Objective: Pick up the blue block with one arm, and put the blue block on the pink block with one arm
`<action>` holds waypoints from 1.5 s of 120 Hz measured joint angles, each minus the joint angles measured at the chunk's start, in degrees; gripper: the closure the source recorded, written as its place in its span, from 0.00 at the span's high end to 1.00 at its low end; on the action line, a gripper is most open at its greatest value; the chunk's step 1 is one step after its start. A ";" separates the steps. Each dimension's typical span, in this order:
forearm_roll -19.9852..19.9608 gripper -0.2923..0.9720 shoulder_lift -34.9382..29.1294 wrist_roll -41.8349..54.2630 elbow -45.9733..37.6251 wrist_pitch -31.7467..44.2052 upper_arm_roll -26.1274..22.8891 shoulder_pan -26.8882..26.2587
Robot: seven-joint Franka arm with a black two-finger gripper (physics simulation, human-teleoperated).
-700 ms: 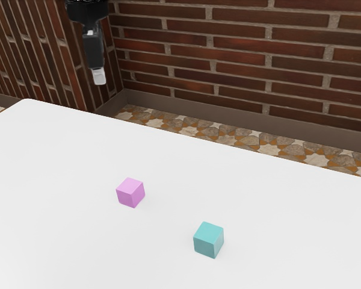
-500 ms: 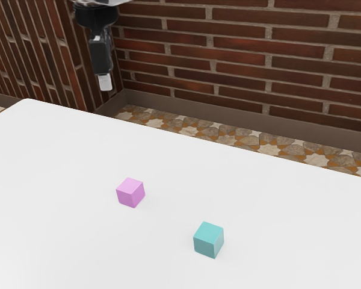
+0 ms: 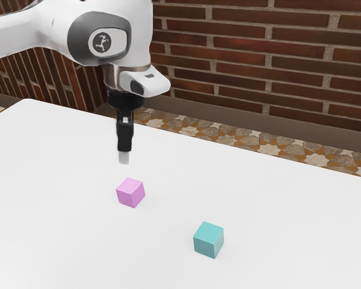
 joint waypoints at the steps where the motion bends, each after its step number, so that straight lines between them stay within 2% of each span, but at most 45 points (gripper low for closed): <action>1: 0.04 0.77 0.03 -0.12 -0.23 0.26 -0.03 -0.01; 22: -0.22 0.77 0.03 -2.32 -3.83 4.00 -0.51 -0.49; 52: -4.70 0.77 0.54 -9.27 -12.53 14.69 -3.16 -0.44; 91: -7.08 0.77 6.00 -22.25 -18.73 29.25 -5.18 -1.13; 120: -6.98 0.77 11.48 -30.55 -19.03 35.75 -5.82 -1.40; 160: -6.30 0.77 20.71 -38.26 -14.01 38.43 -4.88 -2.76; 180: -4.64 0.77 24.37 -41.24 -12.07 39.10 -0.49 -7.10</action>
